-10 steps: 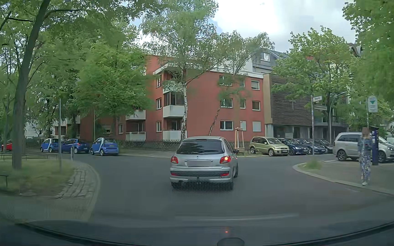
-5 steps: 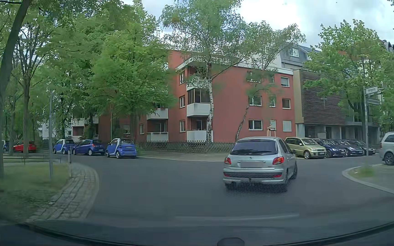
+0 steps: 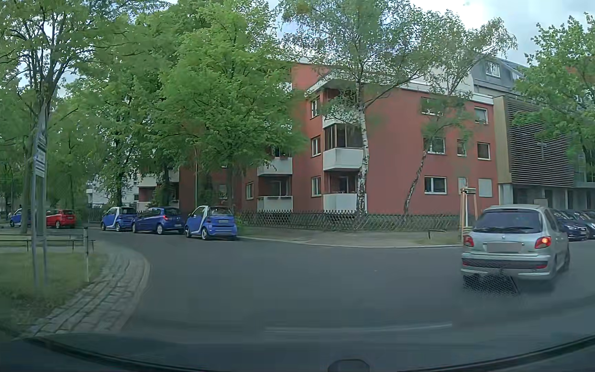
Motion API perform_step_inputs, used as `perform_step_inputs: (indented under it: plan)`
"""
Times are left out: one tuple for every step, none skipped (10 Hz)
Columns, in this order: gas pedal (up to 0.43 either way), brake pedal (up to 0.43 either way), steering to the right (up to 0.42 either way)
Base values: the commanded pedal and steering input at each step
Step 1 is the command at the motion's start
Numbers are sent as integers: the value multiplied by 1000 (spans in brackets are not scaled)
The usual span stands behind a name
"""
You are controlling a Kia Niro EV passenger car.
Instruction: Follow the waypoints while adhering to traffic rules and regulations
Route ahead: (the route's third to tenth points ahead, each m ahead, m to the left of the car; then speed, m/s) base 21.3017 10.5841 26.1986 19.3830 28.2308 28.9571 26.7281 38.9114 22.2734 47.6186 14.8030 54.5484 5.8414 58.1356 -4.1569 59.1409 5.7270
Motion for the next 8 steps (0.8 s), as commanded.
perform_step_inputs:
  plan:
    - [248,18,-159]
    - [248,18,-162]
    - [248,18,-164]
    - [248,24,-166]
    - [248,18,-166]
    - [248,18,-166]
    - [248,24,-166]
    - [248,18,-165]
